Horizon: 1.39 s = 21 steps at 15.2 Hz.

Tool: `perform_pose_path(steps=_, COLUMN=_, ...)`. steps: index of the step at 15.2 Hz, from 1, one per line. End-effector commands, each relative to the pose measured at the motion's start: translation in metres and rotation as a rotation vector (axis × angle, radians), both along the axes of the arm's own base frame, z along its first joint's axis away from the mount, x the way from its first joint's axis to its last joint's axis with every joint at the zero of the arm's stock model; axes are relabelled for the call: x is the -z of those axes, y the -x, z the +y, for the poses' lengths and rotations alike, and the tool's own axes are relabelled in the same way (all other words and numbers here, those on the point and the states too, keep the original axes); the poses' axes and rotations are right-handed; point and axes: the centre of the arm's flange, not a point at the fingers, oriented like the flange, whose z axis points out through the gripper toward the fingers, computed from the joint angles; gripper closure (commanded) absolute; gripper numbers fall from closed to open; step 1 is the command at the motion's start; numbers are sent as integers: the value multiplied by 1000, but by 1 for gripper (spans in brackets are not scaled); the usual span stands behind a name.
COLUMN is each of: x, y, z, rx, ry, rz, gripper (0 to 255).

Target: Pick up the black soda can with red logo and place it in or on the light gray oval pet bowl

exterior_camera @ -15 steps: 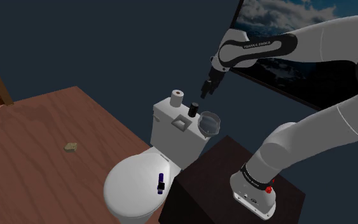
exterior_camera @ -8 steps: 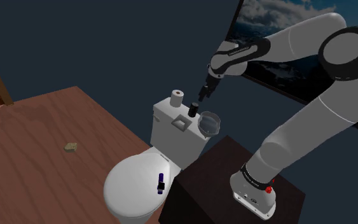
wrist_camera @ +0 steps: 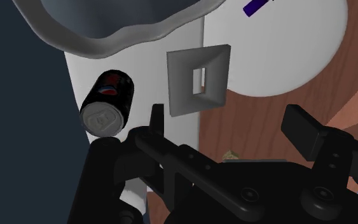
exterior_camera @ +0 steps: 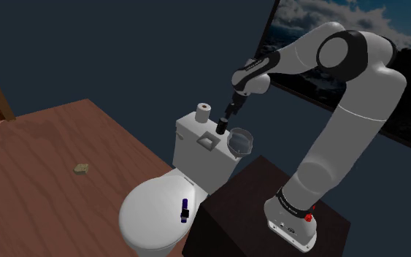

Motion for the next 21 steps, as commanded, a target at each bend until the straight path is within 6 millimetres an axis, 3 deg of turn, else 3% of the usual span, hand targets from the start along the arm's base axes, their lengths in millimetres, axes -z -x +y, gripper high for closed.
perform_pose_path(steps=1, x=18, y=-11, z=-16, rx=-1, ry=2, rz=-3, gripper=0)
perform_pose_path(steps=13, x=122, y=-80, z=-111, rx=-5, ry=10, rz=-16, gripper=0)
perform_pose_path(steps=21, x=162, y=-85, z=-113, rx=-5, ry=10, rz=-16, gripper=0)
